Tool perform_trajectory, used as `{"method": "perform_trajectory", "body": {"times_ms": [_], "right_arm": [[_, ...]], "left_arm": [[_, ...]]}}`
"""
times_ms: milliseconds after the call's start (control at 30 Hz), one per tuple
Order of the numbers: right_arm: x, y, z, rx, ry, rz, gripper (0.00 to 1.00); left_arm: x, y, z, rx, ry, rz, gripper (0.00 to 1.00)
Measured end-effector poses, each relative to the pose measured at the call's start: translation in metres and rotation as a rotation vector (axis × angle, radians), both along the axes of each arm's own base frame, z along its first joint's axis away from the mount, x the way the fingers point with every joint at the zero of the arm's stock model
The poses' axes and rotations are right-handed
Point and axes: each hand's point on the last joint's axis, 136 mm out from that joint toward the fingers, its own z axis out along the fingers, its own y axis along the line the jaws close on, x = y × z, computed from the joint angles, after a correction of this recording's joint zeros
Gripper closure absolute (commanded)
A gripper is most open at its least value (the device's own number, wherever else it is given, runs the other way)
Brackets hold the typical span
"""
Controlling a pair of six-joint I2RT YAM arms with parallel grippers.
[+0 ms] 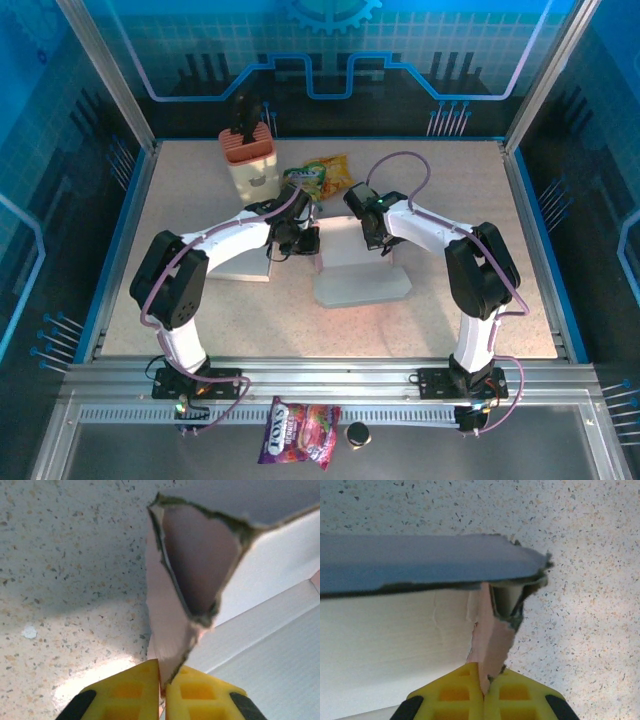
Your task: Fold the paper box
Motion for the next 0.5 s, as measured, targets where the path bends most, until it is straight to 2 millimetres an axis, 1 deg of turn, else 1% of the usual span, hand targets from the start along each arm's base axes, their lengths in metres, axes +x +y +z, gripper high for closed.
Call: {"method": "perform_trajectory", "body": {"times_ms": [233,433,500], "right_arm": [[-0.001,0.002,0.000,0.007,0.005,0.014,1.00],[-0.003,0.001,-0.001,0.007,0.012,0.015,1.00],[-0.002,0.001,-0.001,0.007,0.011,0.015,1.00]], "left_arm": [[0.005,-0.001,-0.014,0.008,0.010,0.013,0.82],[0.012,-0.003,-0.016,0.018,0.007,0.017,0.86],[0.015,-0.002,-0.017,0.028,0.003,0.022,0.89]]}}
